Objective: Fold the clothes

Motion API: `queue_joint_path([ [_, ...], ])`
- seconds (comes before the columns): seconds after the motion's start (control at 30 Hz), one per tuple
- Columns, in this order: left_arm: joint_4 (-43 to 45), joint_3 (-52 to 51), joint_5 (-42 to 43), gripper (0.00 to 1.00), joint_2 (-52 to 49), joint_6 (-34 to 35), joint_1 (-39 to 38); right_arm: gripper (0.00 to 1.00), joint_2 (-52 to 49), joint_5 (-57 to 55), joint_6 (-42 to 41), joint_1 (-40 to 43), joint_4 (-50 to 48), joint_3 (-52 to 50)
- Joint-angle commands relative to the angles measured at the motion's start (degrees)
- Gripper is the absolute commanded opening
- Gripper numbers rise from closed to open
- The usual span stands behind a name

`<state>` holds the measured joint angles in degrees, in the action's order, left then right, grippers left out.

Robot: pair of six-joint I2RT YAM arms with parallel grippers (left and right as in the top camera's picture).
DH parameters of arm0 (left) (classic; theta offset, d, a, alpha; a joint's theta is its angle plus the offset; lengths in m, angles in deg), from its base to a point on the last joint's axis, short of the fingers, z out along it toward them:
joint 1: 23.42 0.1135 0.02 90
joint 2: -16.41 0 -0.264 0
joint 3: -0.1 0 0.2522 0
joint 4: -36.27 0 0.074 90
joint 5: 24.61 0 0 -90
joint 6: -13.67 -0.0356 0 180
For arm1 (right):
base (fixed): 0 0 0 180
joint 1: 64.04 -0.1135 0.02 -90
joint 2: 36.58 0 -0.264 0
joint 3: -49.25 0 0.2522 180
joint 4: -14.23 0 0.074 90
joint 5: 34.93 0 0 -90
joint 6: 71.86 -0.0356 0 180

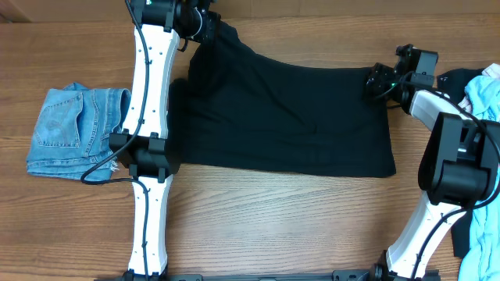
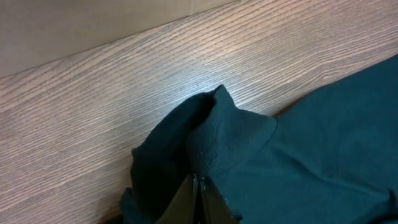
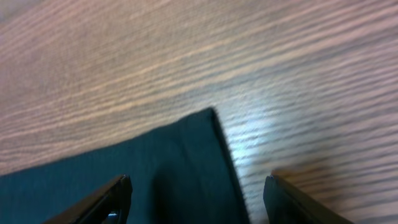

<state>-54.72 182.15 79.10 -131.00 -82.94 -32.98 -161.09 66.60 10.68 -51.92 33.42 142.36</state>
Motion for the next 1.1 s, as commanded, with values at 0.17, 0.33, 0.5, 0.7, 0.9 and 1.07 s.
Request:
queue_joint_path([
  [0.17, -0.9, 1.5, 0.3, 0.05, 1.4, -0.6, -0.2, 0.71, -5.5, 4.9, 0.2, -0.2, -3.2, 0.2],
  [0.33, -1.4, 1.5, 0.3, 0.05, 1.3, -0.7, -0.2, 0.59, -5.7, 13.6, 0.5, -0.2, -3.6, 0.2],
  [0.5, -2.0, 1.5, 0.3, 0.05, 1.4, -0.6, -0.2, 0.27, -4.8, 17.5, 0.4, 1.5, -3.5, 0.2],
  [0.7, -2.6, 1.5, 0.9, 0.05, 1.6, -0.7, -0.2, 0.05, 3.2, 17.5, 0.4, 4.5, 0.0, 0.2],
  [0.9, -7.8, 1.5, -1.4, 0.05, 3.5, -0.7, -0.2, 0.04, 14.8, 17.5, 0.5, 6.7, 14.8, 0.2],
  [1.07, -19.0, 1.5, -3.4, 0.05, 3.9, -1.1, -0.2, 0.04, 19.6, 16.0, 0.4, 6.6, 30.1, 0.2],
])
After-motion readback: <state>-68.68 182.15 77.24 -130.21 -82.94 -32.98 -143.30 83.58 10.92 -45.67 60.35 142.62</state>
